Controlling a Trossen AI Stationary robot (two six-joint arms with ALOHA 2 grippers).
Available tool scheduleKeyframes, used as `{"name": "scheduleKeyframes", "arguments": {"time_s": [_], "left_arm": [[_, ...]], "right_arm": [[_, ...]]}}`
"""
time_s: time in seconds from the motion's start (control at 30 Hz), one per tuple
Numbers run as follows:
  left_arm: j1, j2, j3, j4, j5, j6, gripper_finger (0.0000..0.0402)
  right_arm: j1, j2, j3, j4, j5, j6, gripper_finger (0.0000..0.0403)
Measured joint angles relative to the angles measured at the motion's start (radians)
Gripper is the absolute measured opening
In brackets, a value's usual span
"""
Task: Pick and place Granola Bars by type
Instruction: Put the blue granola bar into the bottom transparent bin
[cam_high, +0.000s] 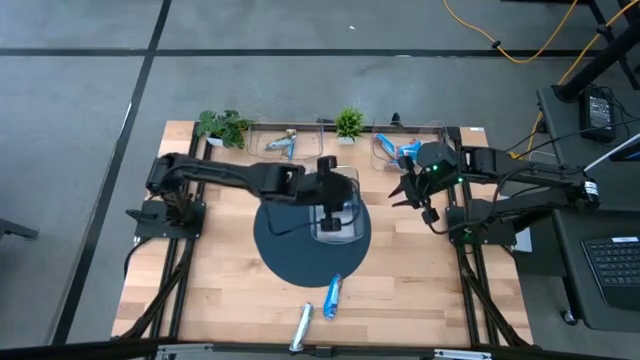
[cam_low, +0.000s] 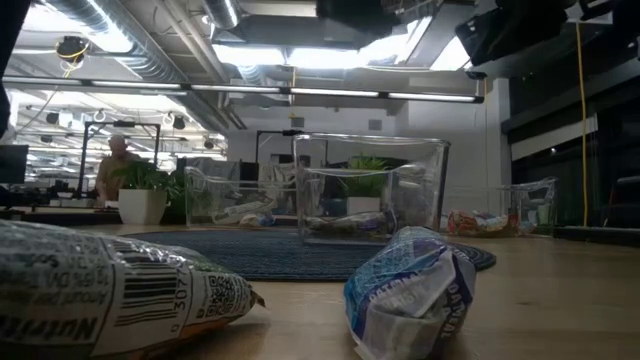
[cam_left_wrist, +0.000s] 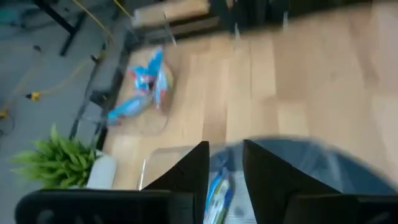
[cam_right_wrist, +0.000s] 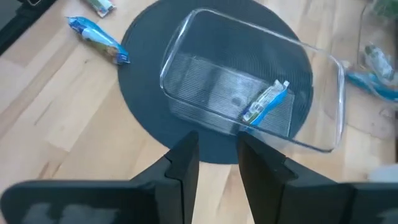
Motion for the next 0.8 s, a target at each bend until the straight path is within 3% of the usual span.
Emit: {"name": "scheduleKeyframes", "arguments": {"time_s": [0.23, 0.57, 0.8], "left_arm": [[-0.065, -0.056, 0.005, -0.085, -0.126, -0.069, 0.0077], [-0.068, -0.140, -0.012, -0.207, -0.143, -0.150, 0.0063], [-0.068, -0.275, -0.104, -0.193, -0.174, -0.168, 0.0054]], "right_arm": [[0.081, 0.039, 0.000, 0.061, 0.007, -0.114, 0.0111], [0.172, 0.175, 0.048, 0.188, 0.127, -0.172, 0.0113], [0.258, 0.266, 0.183, 0.128, 0.141, -0.216, 0.0172]]}}
